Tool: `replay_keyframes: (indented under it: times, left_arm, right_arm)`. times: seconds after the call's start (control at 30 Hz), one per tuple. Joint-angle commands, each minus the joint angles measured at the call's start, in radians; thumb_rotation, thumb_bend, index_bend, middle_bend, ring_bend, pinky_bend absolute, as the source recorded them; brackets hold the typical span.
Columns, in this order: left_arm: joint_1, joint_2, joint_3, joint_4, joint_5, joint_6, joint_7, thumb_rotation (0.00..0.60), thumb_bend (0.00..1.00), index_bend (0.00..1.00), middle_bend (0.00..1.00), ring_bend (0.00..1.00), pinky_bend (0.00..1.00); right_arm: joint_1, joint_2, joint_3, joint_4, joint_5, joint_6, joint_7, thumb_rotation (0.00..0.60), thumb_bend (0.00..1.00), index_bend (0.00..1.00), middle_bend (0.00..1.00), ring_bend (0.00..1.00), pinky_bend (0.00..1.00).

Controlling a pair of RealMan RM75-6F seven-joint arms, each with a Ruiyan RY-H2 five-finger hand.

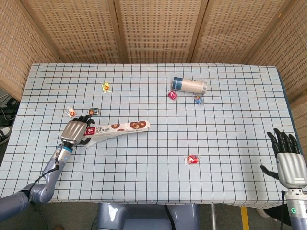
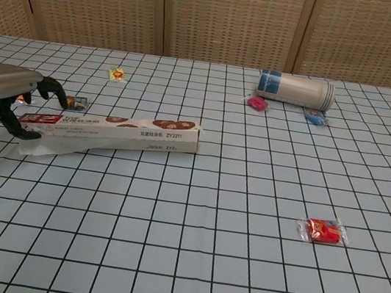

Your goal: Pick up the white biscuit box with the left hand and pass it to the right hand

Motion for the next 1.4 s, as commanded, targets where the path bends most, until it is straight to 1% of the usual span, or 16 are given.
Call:
replay_keyframes:
  times: [0.03,0.23,0.37,0.5,0.57,0.63,0.73,0.83,0.9,1.03,1.17,1.3,1.4]
  left_arm:
    - [-0.013,-0.021,0.002,0.025,-0.019,-0.014,0.008,0.6,0.29,0.28,0.17,0.22,0.29]
    - [-0.02,-0.047,0.012,0.054,-0.034,-0.025,-0.005,0.6,0.28,0.3,0.19,0.22,0.31]
    - [-0.025,-0.064,0.019,0.073,-0.039,-0.031,-0.014,0.6,0.29,0.34,0.23,0.27,0.34]
    - [-0.029,-0.079,0.019,0.089,-0.037,-0.023,-0.031,0.6,0.29,0.42,0.3,0.33,0.44]
    - [-0.032,-0.085,0.023,0.097,-0.031,-0.024,-0.041,0.6,0.29,0.46,0.33,0.35,0.47]
    - [-0.034,-0.09,0.023,0.104,-0.028,-0.018,-0.043,0.6,0.34,0.55,0.41,0.41,0.52]
    - [-0.026,-0.106,0.02,0.12,0.013,0.049,-0.08,0.6,0.42,0.67,0.52,0.49,0.58]
    - [-0.021,-0.098,0.023,0.122,0.057,0.093,-0.132,0.6,0.45,0.72,0.56,0.53,0.6]
    - [-0.019,-0.086,0.026,0.113,0.079,0.111,-0.158,0.6,0.46,0.74,0.57,0.53,0.61]
    - [-0.02,-0.035,0.02,0.051,0.109,0.139,-0.187,0.6,0.48,0.75,0.58,0.54,0.62]
    - [-0.043,0.011,0.002,-0.024,0.124,0.144,-0.17,0.6,0.49,0.75,0.58,0.54,0.62]
    - [-0.081,0.036,-0.029,-0.106,0.104,0.116,-0.131,0.6,0.49,0.75,0.58,0.54,0.62]
    - [-0.116,0.029,-0.061,-0.154,0.064,0.09,-0.098,0.6,0.48,0.75,0.58,0.54,0.62]
  right_arm:
    - [0.0,0.0,0.001,0.0,0.001,0.001,0.001,0.6,0.0,0.0,0.0,0.0,0.0]
    - [-0.001,0.001,0.001,0.001,0.004,0.0,0.008,0.6,0.0,0.0,0.0,0.0,0.0]
    - [-0.001,0.001,0.001,0.002,0.005,-0.002,0.012,0.6,0.0,0.0,0.0,0.0,0.0]
    - [0.0,0.001,0.001,0.004,0.007,-0.004,0.018,0.6,0.0,0.0,0.0,0.0,0.0]
    - [0.0,0.001,0.001,0.006,0.01,-0.007,0.02,0.6,0.0,0.0,0.0,0.0,0.0]
    - [0.0,0.001,0.001,0.006,0.01,-0.007,0.022,0.6,0.0,0.0,0.0,0.0,0.0]
    - [-0.001,0.001,0.001,0.006,0.009,-0.005,0.022,0.6,0.0,0.0,0.0,0.0,0.0]
    - [-0.001,0.0,-0.001,0.006,0.009,-0.007,0.02,0.6,0.0,0.0,0.0,0.0,0.0]
    - [0.0,-0.001,-0.002,0.005,0.008,-0.008,0.014,0.6,0.0,0.0,0.0,0.0,0.0]
    - [0.007,-0.005,-0.006,-0.008,-0.003,-0.011,-0.01,0.6,0.0,0.0,0.0,0.0,0.0]
    - [0.032,0.019,-0.003,-0.052,-0.026,-0.034,-0.044,0.6,0.0,0.0,0.0,0.0,0.0]
    - [0.086,0.072,0.013,-0.133,-0.036,-0.102,-0.064,0.6,0.0,0.0,0.0,0.0,0.0]
    - [0.138,0.108,0.032,-0.2,-0.035,-0.167,-0.092,0.6,0.0,0.0,0.0,0.0,0.0]
